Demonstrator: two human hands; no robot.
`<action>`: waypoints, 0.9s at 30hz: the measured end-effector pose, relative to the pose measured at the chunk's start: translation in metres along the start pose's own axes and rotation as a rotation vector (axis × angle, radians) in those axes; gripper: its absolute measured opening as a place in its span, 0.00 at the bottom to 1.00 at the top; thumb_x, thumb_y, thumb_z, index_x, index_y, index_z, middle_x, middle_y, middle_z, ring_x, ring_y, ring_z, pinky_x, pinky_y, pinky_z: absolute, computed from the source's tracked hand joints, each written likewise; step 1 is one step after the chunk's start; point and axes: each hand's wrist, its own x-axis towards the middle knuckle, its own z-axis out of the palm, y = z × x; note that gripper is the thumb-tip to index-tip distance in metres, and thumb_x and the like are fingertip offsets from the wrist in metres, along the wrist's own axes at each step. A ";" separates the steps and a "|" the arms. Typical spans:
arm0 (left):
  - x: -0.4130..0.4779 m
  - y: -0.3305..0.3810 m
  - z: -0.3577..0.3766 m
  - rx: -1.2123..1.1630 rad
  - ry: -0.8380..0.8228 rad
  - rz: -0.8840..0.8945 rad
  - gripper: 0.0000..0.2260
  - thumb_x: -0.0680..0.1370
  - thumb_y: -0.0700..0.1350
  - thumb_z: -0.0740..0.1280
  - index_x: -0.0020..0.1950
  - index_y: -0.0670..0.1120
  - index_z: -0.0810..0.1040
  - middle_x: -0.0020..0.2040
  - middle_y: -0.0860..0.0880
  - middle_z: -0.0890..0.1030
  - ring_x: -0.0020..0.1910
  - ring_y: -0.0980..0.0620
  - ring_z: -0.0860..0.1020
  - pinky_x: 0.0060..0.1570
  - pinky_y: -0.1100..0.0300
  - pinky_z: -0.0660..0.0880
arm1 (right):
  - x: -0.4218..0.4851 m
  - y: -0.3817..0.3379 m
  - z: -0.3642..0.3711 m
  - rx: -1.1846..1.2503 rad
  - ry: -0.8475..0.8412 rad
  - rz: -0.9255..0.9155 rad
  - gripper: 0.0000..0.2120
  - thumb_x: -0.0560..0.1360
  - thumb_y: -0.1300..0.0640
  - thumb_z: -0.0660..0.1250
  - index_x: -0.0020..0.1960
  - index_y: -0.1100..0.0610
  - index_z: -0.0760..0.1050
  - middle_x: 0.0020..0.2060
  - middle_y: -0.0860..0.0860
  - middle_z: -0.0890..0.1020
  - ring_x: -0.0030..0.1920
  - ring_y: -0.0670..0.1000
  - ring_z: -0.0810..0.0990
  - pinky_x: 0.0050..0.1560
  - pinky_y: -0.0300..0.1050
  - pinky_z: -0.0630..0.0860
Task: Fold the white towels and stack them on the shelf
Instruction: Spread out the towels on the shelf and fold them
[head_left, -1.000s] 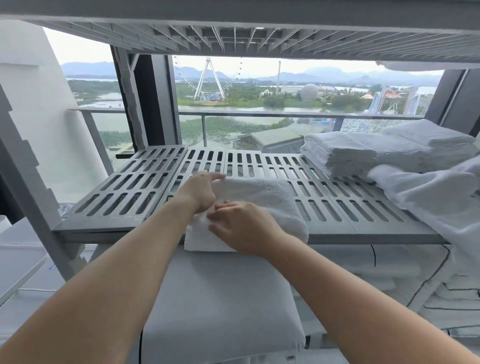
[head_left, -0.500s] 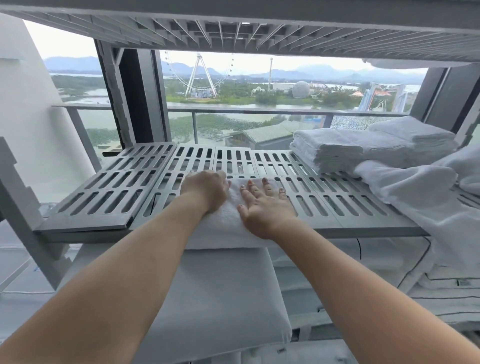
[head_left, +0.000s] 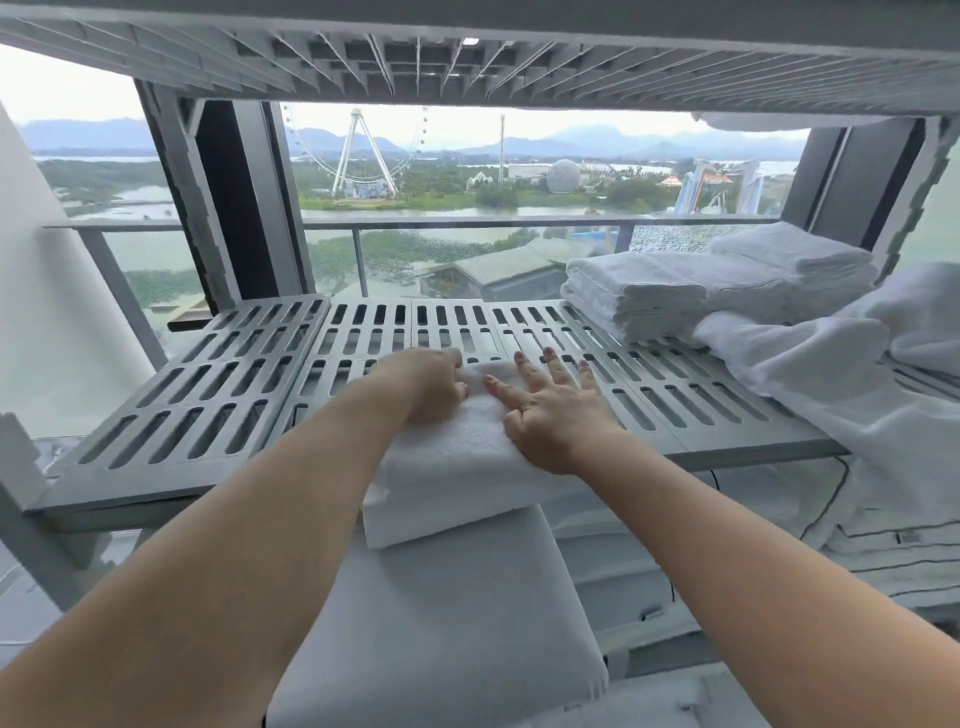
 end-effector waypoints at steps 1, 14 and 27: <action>-0.001 0.002 -0.001 0.016 0.031 0.005 0.20 0.80 0.54 0.59 0.71 0.50 0.69 0.69 0.45 0.75 0.66 0.44 0.74 0.63 0.48 0.71 | 0.001 -0.001 -0.002 -0.007 -0.005 0.033 0.29 0.78 0.44 0.42 0.78 0.34 0.41 0.81 0.49 0.40 0.80 0.57 0.36 0.76 0.67 0.38; 0.011 0.008 0.004 -0.250 0.017 -0.403 0.27 0.83 0.44 0.52 0.80 0.37 0.50 0.76 0.32 0.61 0.71 0.33 0.68 0.66 0.40 0.71 | -0.012 0.001 -0.007 0.262 0.428 0.329 0.16 0.81 0.47 0.57 0.63 0.50 0.77 0.60 0.56 0.77 0.61 0.59 0.75 0.59 0.53 0.73; 0.002 0.012 -0.021 -0.121 -0.265 0.024 0.36 0.80 0.68 0.53 0.79 0.43 0.63 0.79 0.43 0.64 0.76 0.43 0.65 0.75 0.46 0.61 | 0.006 -0.006 0.002 0.584 0.030 0.336 0.30 0.85 0.49 0.52 0.81 0.59 0.47 0.79 0.58 0.58 0.78 0.58 0.57 0.77 0.52 0.53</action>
